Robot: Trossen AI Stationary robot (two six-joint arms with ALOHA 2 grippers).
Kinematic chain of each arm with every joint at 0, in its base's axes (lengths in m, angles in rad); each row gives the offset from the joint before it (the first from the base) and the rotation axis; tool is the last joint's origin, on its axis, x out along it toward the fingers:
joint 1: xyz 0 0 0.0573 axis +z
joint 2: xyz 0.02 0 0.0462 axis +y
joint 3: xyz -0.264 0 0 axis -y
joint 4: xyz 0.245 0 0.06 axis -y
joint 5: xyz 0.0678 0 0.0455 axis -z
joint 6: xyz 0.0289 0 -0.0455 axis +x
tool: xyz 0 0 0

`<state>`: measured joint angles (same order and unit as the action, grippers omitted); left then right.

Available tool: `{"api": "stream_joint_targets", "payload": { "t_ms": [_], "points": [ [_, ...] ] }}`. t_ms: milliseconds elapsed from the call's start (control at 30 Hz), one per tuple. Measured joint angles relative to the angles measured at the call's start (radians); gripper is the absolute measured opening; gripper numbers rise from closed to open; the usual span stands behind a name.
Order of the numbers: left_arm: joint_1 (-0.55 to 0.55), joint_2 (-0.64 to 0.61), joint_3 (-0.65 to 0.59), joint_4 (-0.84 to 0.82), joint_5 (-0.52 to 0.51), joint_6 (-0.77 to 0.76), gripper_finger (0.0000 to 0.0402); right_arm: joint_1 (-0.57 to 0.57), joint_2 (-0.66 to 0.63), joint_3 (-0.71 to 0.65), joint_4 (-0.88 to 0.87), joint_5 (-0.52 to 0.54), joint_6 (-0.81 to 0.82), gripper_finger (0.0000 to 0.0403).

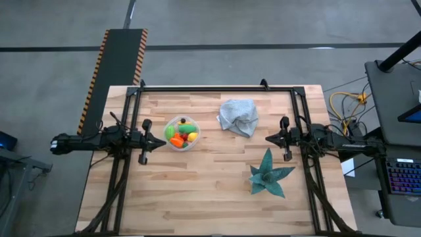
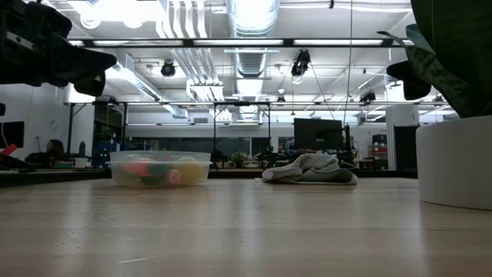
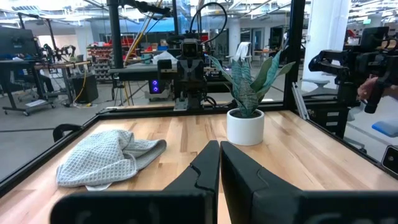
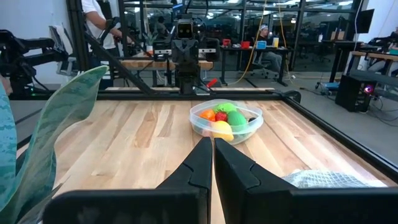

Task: Pick and placing Produce into tupperware
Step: Return to Home Position

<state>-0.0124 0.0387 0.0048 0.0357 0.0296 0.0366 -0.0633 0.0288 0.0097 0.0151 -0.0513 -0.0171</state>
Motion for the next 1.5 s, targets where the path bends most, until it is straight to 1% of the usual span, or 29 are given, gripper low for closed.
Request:
{"api": "stream_joint_targets", "payload": {
  "t_ms": [133, 1500],
  "points": [
    [0.0, 0.0, 0.0, 0.001, 0.0, 0.0, 0.0, 0.0, 0.0, 0.0, 0.0, 0.0, 0.02, 0.0008],
    [0.0, 0.0, 0.0, 0.0, 0.0, 0.001, 0.0, 0.0, 0.0, 0.0, 0.0, 0.0, 0.017, 0.0009]
  ]
}}
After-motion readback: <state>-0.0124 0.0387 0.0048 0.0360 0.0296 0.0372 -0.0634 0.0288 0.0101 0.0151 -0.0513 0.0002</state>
